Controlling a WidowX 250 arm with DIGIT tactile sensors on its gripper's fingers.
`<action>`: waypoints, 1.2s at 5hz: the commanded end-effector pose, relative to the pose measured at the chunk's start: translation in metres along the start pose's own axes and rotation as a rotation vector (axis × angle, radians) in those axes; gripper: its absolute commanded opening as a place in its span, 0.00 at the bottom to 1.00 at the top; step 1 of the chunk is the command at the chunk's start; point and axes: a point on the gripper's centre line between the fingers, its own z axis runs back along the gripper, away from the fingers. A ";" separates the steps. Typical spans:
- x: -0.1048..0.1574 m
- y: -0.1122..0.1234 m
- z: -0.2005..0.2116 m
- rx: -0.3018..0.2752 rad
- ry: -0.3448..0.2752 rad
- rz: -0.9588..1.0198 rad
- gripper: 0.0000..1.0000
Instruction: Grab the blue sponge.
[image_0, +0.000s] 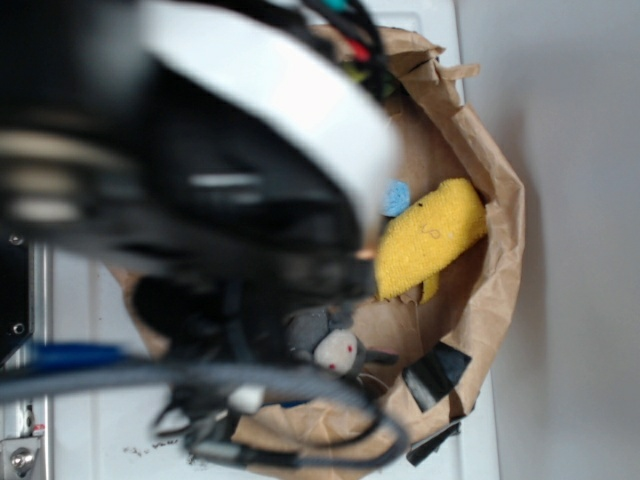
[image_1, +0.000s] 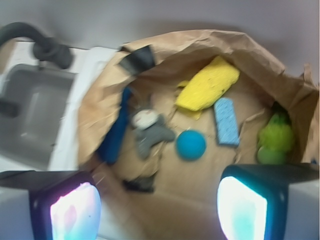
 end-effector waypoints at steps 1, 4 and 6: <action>0.031 0.032 -0.029 0.041 -0.102 0.011 1.00; 0.020 0.058 -0.087 0.053 -0.015 -0.150 1.00; 0.029 0.061 -0.104 0.051 -0.012 -0.160 1.00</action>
